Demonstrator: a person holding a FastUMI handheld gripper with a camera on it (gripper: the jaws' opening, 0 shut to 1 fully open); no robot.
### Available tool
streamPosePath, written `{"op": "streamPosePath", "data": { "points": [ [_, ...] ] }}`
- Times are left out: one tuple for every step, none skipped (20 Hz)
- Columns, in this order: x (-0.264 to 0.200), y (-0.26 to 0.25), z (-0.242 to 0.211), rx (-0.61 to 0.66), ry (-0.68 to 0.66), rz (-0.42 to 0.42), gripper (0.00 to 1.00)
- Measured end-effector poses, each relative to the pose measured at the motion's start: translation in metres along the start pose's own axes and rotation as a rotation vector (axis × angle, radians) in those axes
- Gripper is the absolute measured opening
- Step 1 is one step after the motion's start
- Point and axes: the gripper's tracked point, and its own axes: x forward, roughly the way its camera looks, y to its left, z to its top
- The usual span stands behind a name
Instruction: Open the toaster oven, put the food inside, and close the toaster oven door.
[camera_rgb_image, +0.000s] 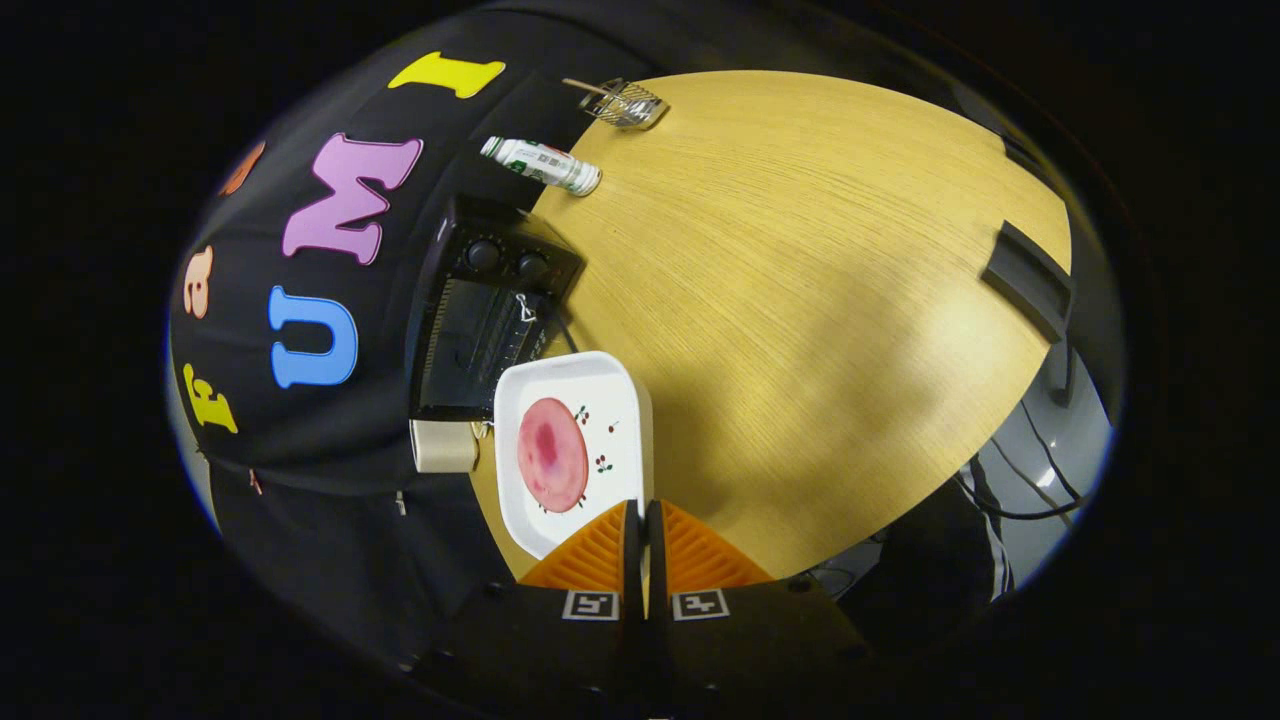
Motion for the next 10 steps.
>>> {"op": "streamPosePath", "data": {
  "points": [
    [0.004, 0.014, 0.001, 0.01, 0.001, 0.014, 0.05],
    [0.008, 0.031, 0.004, 0.019, -0.002, 0.029, 0.05],
    [0.014, 0.045, 0.007, 0.025, -0.003, 0.046, 0.05],
    [0.021, 0.059, 0.009, 0.026, 0.0, 0.061, 0.05],
    [0.028, 0.071, 0.011, 0.019, 0.002, 0.069, 0.05],
    [0.035, 0.082, 0.013, 0.006, 0.006, 0.074, 0.05],
    [0.045, 0.091, 0.017, -0.007, 0.011, 0.08, 0.05],
    [0.054, 0.103, 0.019, -0.007, 0.02, 0.094, 0.05],
    [0.06, 0.111, 0.022, 0.0, 0.026, 0.104, 0.05],
    [0.07, 0.118, 0.029, 0.003, 0.03, 0.11, 0.05]
  ]
}}
